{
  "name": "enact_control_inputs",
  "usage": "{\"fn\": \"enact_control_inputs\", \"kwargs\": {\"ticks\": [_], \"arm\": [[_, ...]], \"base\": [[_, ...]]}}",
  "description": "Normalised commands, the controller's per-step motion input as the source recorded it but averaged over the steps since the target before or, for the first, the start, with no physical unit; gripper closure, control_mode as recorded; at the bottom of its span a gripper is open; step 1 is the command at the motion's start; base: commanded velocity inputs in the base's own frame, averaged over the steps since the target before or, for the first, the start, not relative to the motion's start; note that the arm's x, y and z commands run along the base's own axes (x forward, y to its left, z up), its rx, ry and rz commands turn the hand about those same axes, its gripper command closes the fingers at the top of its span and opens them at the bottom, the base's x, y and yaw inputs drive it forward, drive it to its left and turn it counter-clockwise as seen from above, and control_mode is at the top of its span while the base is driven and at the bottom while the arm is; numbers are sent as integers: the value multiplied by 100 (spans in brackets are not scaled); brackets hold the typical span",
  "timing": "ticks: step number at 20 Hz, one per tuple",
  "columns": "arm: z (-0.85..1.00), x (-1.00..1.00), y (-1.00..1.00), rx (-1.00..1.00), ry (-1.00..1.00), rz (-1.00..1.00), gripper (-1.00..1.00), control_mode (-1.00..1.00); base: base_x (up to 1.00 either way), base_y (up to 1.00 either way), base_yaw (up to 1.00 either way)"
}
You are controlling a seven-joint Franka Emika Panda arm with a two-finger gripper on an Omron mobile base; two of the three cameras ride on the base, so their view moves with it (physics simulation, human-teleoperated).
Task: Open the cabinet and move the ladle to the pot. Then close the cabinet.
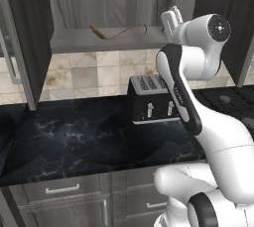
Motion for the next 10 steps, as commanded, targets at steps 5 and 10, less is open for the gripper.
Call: {"fn": "enact_control_inputs", "kwargs": {"ticks": [5, 10], "arm": [[0, 36, 0, 0, 1, 0, -100, -100], [0, 32, 0, 0, 1, 0, -100, -100]], "base": [[0, 0, 0], [0, 0, 0]]}}
